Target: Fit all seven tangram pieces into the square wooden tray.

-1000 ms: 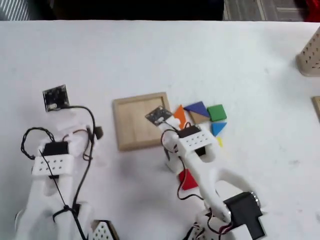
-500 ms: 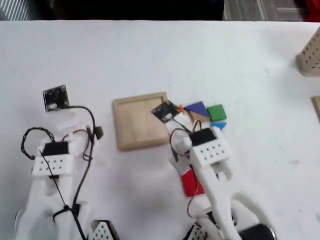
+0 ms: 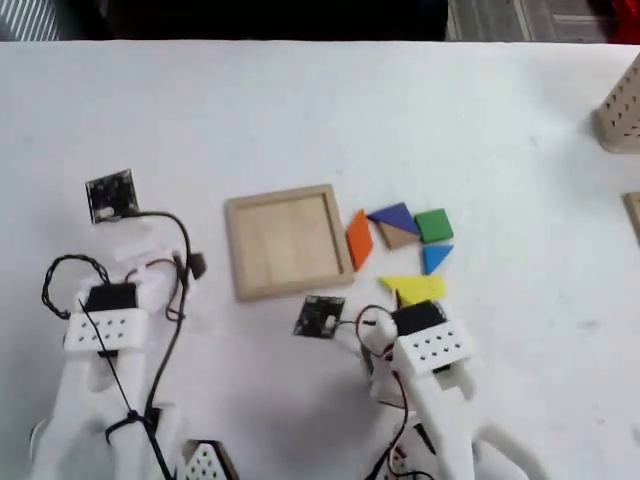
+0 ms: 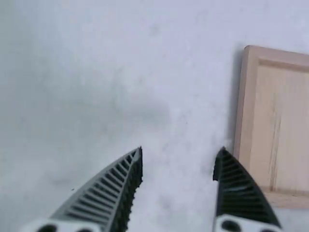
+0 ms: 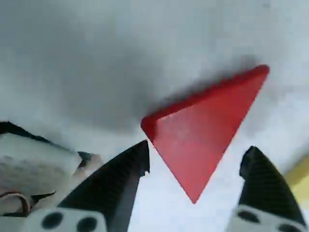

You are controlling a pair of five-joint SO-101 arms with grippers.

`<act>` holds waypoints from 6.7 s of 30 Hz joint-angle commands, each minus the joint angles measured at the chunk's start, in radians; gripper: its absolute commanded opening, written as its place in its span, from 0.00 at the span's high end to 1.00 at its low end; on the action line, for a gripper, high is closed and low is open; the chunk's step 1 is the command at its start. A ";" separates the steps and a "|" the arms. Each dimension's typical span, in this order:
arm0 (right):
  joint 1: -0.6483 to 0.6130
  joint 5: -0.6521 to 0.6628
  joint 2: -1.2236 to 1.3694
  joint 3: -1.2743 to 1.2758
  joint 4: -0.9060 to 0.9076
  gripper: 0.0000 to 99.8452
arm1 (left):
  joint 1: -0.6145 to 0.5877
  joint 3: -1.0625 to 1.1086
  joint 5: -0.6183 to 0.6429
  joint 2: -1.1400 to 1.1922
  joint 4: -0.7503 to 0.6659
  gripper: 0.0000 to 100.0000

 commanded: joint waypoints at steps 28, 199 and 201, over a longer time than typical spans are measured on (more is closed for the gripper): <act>0.067 0.235 0.194 -0.057 -0.220 0.71 | -0.007 -0.041 -0.063 0.001 -0.023 0.76; 0.423 -0.473 -0.041 -0.017 -0.311 0.87 | 0.619 -0.572 0.054 0.754 0.176 0.97; 0.423 -0.473 -0.044 -0.017 -0.312 0.87 | 0.619 -0.519 0.009 0.688 0.176 0.97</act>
